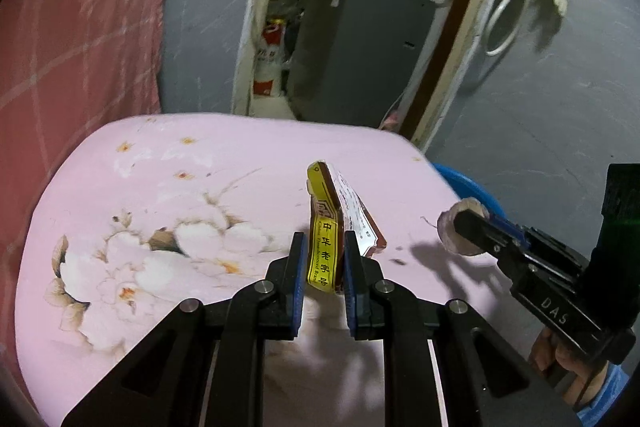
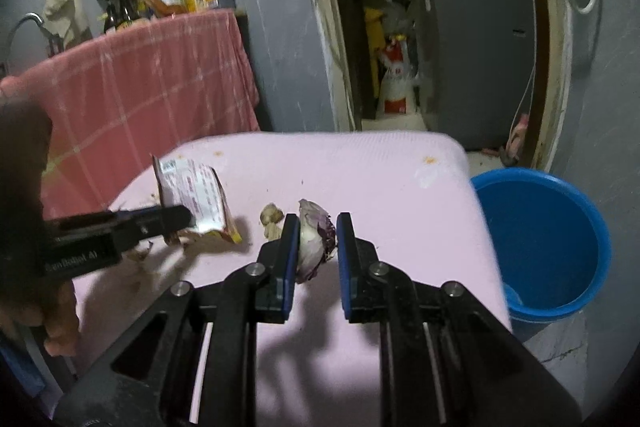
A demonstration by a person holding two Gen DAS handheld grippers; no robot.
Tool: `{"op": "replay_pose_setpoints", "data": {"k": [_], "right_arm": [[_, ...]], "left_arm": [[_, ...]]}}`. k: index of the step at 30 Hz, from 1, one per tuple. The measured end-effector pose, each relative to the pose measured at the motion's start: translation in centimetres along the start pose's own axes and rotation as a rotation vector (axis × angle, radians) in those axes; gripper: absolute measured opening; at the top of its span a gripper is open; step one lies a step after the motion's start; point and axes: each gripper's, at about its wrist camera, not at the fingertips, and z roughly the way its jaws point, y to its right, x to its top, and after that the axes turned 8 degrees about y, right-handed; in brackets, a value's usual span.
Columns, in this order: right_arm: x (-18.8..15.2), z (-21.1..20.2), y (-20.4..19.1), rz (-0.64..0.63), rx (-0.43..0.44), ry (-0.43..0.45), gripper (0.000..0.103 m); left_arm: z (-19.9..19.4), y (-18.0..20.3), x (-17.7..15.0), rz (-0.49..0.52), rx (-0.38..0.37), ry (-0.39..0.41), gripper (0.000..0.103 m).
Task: Collect trash
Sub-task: 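Carry both items over the blue basin and open both tools to drop them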
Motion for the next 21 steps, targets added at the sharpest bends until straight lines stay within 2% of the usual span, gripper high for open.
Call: {"op": "replay_pose_setpoints", "data": {"k": [3, 8, 14, 21], "right_arm": [[0.8, -1.9, 0.3, -0.01, -0.014, 0.072, 0.018], [2.6, -5.1, 1.2, -0.026, -0.057, 0.197, 0.018], [4.6, -7.8, 2.5, -0.04, -0.119, 0.299, 0.018], [6.2, -10.3, 5.1, -0.061, -0.196, 0.4, 0.018]], "left_arm": [[-0.3, 1.3, 0.6, -0.003, -0.022, 0.033, 0.014], [-1.4, 3.9, 2.7, 0.015, -0.046, 0.143, 0.014], [-2.3, 7.3, 4.9, 0.064, -0.076, 0.262, 0.014], [-0.9, 11.3, 6.4, 0.132, -0.12, 0.324, 0.014]]}}
